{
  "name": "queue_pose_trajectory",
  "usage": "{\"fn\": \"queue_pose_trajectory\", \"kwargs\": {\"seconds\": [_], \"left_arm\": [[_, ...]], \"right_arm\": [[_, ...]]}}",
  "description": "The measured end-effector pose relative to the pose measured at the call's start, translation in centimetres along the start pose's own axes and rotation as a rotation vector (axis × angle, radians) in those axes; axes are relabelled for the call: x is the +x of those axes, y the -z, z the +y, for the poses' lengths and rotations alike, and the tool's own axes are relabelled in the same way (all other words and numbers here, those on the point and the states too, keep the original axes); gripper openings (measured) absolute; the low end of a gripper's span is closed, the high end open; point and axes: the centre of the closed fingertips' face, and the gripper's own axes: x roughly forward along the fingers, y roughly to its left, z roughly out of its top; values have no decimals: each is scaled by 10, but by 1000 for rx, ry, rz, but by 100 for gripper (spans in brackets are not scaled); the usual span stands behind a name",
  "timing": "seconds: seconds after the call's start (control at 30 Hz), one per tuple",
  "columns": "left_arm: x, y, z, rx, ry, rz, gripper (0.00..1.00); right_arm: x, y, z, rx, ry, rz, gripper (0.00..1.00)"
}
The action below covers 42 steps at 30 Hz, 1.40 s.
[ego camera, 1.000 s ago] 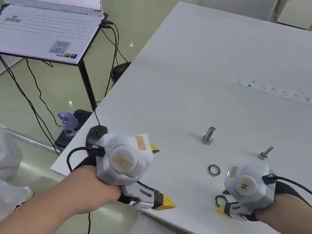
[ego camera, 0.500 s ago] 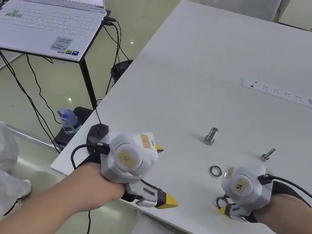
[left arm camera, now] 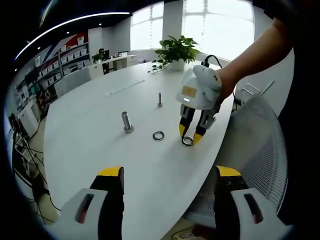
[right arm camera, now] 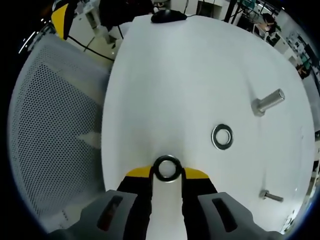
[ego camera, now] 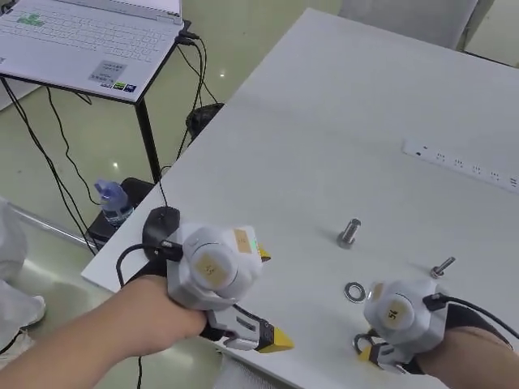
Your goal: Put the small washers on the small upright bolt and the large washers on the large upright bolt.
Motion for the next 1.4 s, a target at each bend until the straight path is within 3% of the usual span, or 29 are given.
{"fn": "queue_pose_trajectory", "kwargs": {"seconds": [0.33,0.63,1.03,1.4], "left_arm": [[-3,2,0,-9,-10,9,71],[-4,4,2,-13,-26,6,72],[-9,7,4,-15,-36,14,71],[-11,5,7,-27,-39,0,72]], "right_arm": [[-2,-1,-4,39,-12,-19,21],[-21,3,-14,47,-29,-23,21],[-69,-11,-61,-4,13,-11,21],[-92,-29,-97,-19,21,-1,22]]}}
